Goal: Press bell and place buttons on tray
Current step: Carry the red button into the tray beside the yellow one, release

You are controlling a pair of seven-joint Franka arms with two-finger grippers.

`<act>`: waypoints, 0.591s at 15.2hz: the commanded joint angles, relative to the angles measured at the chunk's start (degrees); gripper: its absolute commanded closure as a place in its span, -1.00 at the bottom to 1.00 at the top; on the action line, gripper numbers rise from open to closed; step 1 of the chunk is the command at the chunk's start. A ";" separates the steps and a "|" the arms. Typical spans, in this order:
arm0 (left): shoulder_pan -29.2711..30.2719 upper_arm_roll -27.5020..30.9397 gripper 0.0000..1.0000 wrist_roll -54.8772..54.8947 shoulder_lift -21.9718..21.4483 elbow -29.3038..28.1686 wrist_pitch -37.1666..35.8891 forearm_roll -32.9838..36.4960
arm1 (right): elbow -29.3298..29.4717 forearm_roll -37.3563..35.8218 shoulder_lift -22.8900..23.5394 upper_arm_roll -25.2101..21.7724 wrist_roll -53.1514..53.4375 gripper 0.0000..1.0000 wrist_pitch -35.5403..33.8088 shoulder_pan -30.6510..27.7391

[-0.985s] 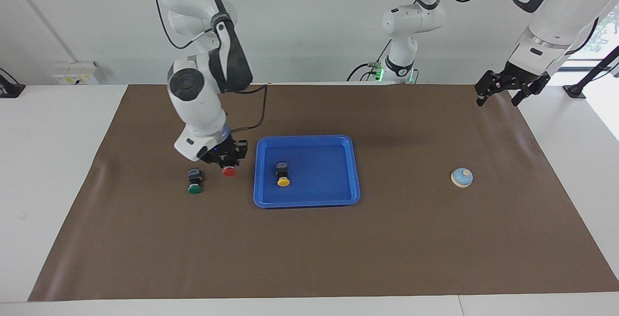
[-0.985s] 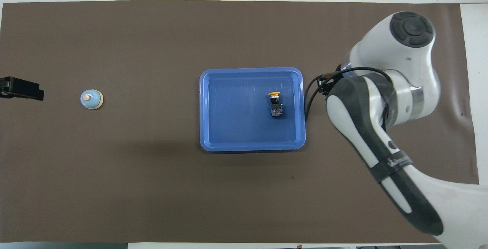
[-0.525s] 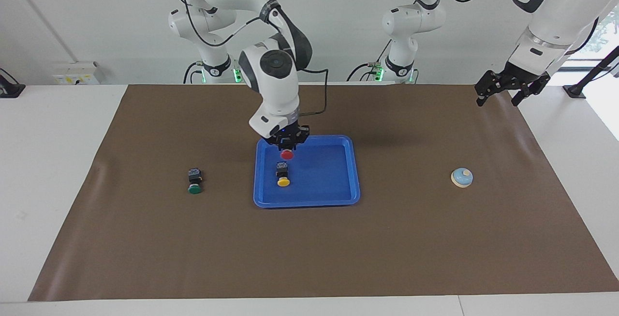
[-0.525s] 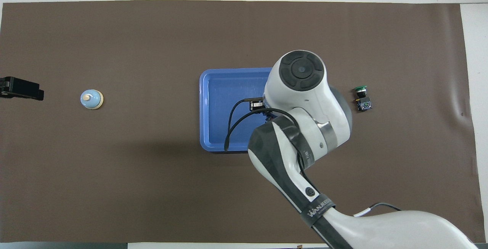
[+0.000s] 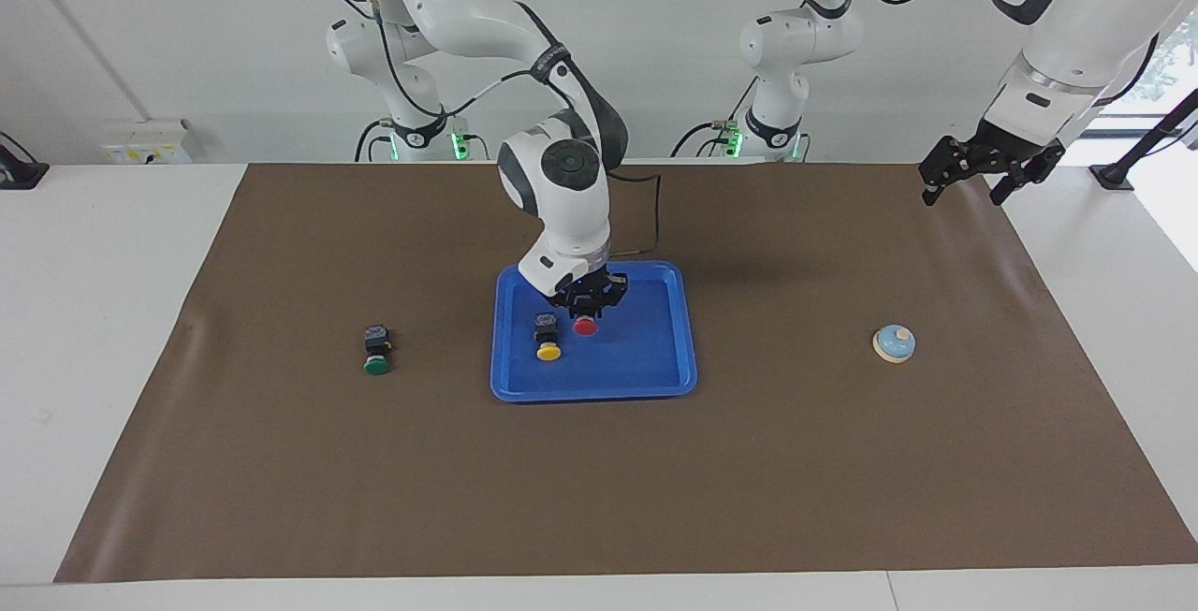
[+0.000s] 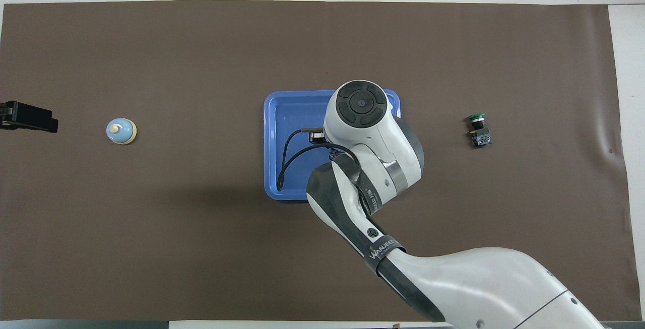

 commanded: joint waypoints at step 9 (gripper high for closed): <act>-0.07 0.33 -1.00 0.42 -1.39 -1.47 0.27 -0.39 | -4.42 0.42 1.00 0.51 -0.37 0.30 7.82 -0.81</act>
